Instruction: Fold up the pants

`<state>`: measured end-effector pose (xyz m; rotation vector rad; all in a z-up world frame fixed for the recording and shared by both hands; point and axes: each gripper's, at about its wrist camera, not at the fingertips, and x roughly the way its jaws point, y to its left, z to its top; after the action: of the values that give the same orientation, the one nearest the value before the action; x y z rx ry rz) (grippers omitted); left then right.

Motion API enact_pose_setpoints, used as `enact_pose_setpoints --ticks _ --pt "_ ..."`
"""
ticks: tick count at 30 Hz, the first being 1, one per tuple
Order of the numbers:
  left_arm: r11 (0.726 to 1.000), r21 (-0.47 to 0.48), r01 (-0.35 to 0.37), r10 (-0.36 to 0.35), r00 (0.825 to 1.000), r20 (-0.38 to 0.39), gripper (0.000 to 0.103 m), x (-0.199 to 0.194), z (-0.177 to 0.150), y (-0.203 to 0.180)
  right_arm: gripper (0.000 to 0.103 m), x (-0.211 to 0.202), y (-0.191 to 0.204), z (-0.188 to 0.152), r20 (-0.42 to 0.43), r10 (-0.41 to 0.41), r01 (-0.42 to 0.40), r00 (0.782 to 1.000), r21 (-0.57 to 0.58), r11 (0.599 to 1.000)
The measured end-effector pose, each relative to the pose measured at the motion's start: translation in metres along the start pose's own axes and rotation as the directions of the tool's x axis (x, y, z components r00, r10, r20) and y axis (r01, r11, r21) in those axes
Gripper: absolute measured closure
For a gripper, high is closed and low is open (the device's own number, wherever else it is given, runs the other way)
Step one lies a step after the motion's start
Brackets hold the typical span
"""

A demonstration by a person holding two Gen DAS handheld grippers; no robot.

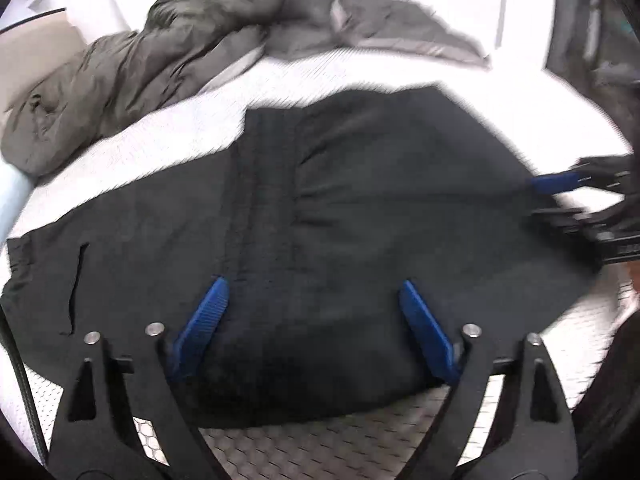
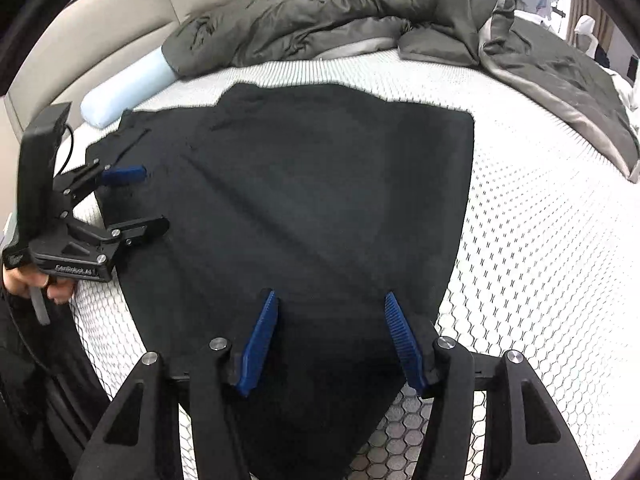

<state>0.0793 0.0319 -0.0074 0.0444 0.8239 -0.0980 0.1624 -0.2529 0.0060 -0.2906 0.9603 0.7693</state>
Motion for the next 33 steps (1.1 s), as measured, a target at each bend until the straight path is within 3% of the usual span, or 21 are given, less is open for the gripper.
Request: enact_pose_setpoints --ticks 2,4,8,10,11,15,18,22,24,26,30,33 --pt "0.995 -0.009 0.101 -0.100 0.993 0.056 0.017 -0.016 0.007 -0.004 0.045 -0.006 0.004 0.008 0.034 0.013 -0.013 0.999 0.003 1.000" --pt "0.990 -0.004 0.140 -0.139 0.988 0.059 0.017 -0.020 0.019 -0.010 0.043 -0.004 0.006 0.018 0.038 0.005 -0.005 0.999 -0.003 1.000" --pt "0.992 0.087 0.096 -0.094 0.995 -0.026 0.018 0.016 0.053 -0.025 0.043 0.016 0.007 0.042 0.022 -0.008 0.008 1.000 -0.017 1.000" --pt "0.989 0.117 0.088 -0.073 0.989 -0.132 0.034 0.052 0.059 -0.024 0.047 0.032 0.010 0.048 -0.010 -0.031 0.031 0.999 -0.039 0.999" --pt "0.990 0.119 0.080 -0.062 0.987 -0.148 0.038 0.060 0.057 -0.021 0.051 0.047 0.010 0.048 -0.059 -0.062 0.058 0.996 -0.058 0.997" --pt "0.986 0.110 0.128 -0.114 0.986 -0.120 0.053 0.054 0.053 -0.001 0.052 0.054 -0.004 0.043 -0.087 -0.124 0.118 0.988 -0.074 0.990" --pt "0.997 0.044 0.069 -0.064 0.992 -0.111 0.053 0.049 0.048 0.022 0.052 0.044 -0.024 0.038 -0.092 -0.203 0.200 0.975 -0.046 0.979" --pt "0.998 -0.003 0.070 -0.070 0.994 -0.087 0.053 0.033 0.051 0.030 0.052 0.029 -0.033 0.037 -0.044 -0.161 0.162 0.986 0.002 0.987" --pt "0.996 0.015 0.090 -0.089 0.996 -0.020 0.051 0.019 0.061 0.025 0.052 0.021 -0.027 0.044 0.001 -0.111 0.111 0.994 0.008 0.994" --pt "0.997 0.048 0.067 -0.067 0.998 -0.003 0.048 0.022 0.077 0.013 0.052 0.022 -0.019 0.057 0.035 -0.065 0.065 0.997 -0.001 0.998" --pt "0.994 0.050 0.100 -0.095 0.991 -0.091 0.049 0.067 0.100 0.000 0.052 0.052 -0.011 0.084 -0.001 -0.053 0.053 0.999 -0.029 0.998" --pt "0.994 0.056 0.097 -0.088 0.986 -0.140 0.061 0.092 0.099 0.008 0.052 0.083 -0.010 0.093 -0.081 -0.059 0.053 0.995 -0.069 0.996"
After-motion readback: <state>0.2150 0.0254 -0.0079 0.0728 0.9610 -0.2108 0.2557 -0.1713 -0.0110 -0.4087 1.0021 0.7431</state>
